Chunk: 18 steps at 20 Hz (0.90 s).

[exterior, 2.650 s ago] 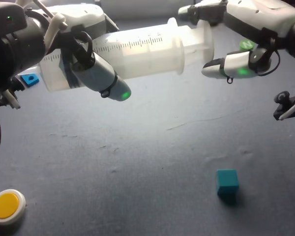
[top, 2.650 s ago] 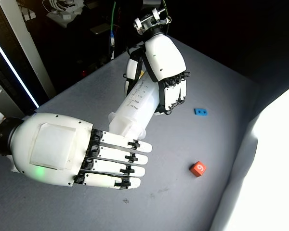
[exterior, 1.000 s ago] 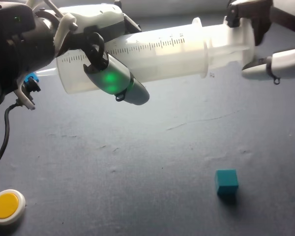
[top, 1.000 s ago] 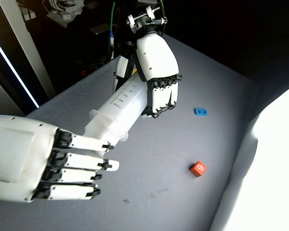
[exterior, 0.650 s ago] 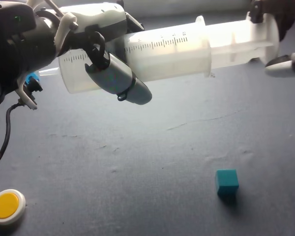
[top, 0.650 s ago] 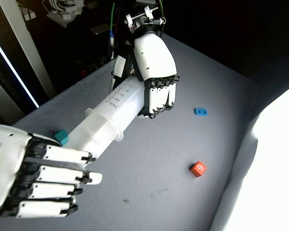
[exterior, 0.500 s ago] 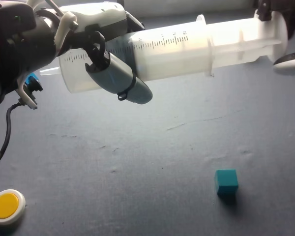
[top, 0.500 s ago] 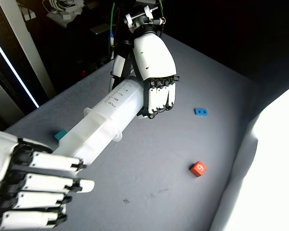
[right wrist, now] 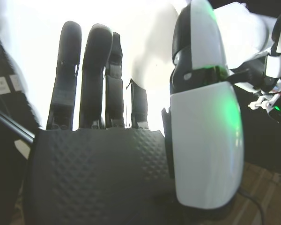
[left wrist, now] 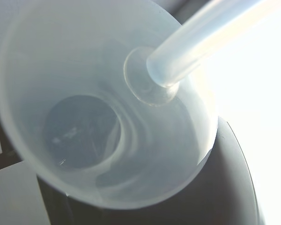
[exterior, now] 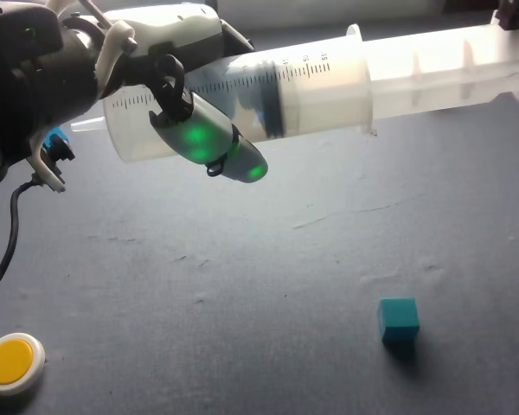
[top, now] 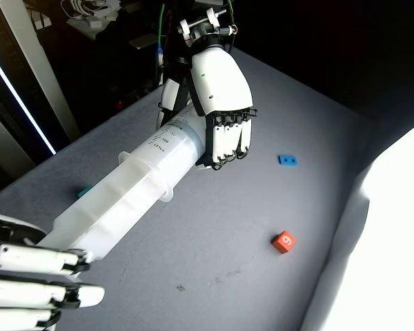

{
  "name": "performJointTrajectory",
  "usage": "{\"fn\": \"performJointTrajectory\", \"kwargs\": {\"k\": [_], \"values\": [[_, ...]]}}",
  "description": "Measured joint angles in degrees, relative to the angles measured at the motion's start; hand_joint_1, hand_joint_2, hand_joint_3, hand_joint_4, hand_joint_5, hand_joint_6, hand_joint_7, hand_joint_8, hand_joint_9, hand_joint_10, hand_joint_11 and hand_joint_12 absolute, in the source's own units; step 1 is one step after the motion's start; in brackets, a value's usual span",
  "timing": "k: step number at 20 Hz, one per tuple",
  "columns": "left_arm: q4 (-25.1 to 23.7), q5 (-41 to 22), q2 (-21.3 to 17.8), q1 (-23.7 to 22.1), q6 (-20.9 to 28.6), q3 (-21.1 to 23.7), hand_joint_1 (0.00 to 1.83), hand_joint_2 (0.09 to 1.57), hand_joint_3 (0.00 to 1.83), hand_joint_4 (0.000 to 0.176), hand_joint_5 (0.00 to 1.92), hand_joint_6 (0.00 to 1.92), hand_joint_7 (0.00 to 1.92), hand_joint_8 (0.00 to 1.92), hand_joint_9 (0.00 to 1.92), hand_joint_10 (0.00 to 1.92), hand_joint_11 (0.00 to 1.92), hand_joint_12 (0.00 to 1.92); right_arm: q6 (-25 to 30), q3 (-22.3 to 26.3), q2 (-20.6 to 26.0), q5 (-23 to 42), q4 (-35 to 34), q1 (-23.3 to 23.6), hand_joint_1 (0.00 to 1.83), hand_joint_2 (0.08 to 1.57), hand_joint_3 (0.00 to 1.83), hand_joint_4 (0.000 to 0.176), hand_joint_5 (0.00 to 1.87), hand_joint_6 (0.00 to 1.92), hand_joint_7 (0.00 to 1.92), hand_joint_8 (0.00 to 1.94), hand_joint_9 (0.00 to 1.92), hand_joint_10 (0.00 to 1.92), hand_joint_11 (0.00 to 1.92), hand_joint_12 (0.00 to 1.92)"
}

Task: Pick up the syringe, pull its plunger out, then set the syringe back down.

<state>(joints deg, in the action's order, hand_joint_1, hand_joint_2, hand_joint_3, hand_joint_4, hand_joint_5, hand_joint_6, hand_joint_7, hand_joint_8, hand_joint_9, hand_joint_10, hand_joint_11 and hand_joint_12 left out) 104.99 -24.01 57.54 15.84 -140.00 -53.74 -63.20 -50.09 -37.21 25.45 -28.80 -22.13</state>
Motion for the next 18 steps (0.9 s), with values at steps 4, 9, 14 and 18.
{"fn": "performJointTrajectory", "kwargs": {"k": [4,9,14,18], "values": [[0.0,-0.5,0.0,0.0,0.0,0.0,1.15,1.25,0.0,0.0,0.66,1.5,0.81,1.28,0.74,1.02,0.51,1.4,0.3,0.0,0.9,-0.2,0.1,0.0,1.18,1.24,0.0,0.0,0.7,1.25,0.81,1.42,0.63,1.0,0.33,1.37],[-0.4,-1.7,-0.1,0.0,-0.2,-0.1,1.15,1.26,0.0,0.0,0.64,1.51,0.81,1.29,0.73,1.06,0.51,1.41,0.3,0.4,1.0,-0.2,-0.1,0.0,1.19,1.23,0.0,0.0,0.71,1.23,0.83,1.41,0.66,0.98,0.36,1.36],[-0.4,-2.3,-0.2,0.0,-0.3,-0.2,1.15,1.26,0.0,0.0,0.63,1.5,0.81,1.32,0.74,1.03,0.53,1.35,0.3,0.4,0.7,0.0,-0.1,0.0,1.05,1.24,0.0,0.0,0.53,0.61,0.59,0.69,0.45,0.77,0.14,1.23],[-0.5,-2.9,-0.4,0.0,-0.7,-0.3,1.15,1.26,0.0,0.0,0.63,1.54,0.81,1.28,0.73,1.04,0.51,1.38,0.4,0.4,0.4,0.3,-0.4,0.0,0.91,1.07,0.0,0.0,0.29,0.0,0.34,0.0,0.31,0.01,0.0,0.74]]}}
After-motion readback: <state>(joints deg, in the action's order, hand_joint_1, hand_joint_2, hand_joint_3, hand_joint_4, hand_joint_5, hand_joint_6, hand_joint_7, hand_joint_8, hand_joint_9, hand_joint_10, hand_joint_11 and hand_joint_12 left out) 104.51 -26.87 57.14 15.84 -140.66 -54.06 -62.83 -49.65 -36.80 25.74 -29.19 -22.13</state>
